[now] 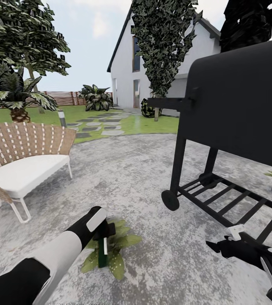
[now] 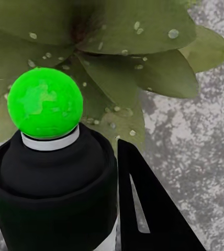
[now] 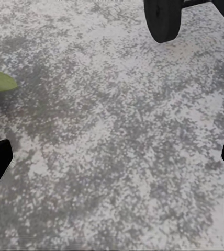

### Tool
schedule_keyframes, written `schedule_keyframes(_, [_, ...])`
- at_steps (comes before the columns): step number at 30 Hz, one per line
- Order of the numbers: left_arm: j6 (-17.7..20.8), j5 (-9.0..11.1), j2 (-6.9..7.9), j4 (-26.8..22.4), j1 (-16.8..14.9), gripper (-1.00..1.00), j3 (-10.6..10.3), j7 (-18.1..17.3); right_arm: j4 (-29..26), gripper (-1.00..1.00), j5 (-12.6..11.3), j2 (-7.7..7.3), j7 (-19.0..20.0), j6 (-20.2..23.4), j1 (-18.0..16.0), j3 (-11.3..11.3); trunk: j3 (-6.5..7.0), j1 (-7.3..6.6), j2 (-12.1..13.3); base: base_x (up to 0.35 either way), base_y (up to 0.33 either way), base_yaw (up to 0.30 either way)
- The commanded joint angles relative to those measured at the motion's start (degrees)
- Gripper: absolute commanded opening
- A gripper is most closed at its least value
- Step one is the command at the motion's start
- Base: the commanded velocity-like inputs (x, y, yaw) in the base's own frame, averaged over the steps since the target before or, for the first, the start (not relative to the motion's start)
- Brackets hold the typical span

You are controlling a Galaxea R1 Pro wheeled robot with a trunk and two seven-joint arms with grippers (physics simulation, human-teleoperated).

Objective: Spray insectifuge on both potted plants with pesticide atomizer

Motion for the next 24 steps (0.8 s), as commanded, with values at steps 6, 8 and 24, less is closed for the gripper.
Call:
schedule_keyframes(6, [-0.64,-0.09,0.02,0.0,0.0,-1.0,0.0,0.95,0.0,1.0,-0.01,0.0,0.08,-0.1,0.02,-0.07,0.0,0.0,0.0,0.0,0.0,0.264])
schedule_keyframes(8, [-0.66,-0.09,0.0,-0.06,0.0,-1.0,0.0,1.15,0.0,1.0,-0.01,0.0,0.09,-0.1,0.0,-0.07,0.0,0.0,0.0,0.0,0.0,0.265])
schedule_keyframes(24, [3.76,-0.5,-2.63,-2.28,-2.82,-1.0,-0.23,11.14,0.0,1.0,-0.01,0.0,1.15,-0.1,0.0,-0.25,0.0,0.0,0.0,0.0,0.0,0.133])
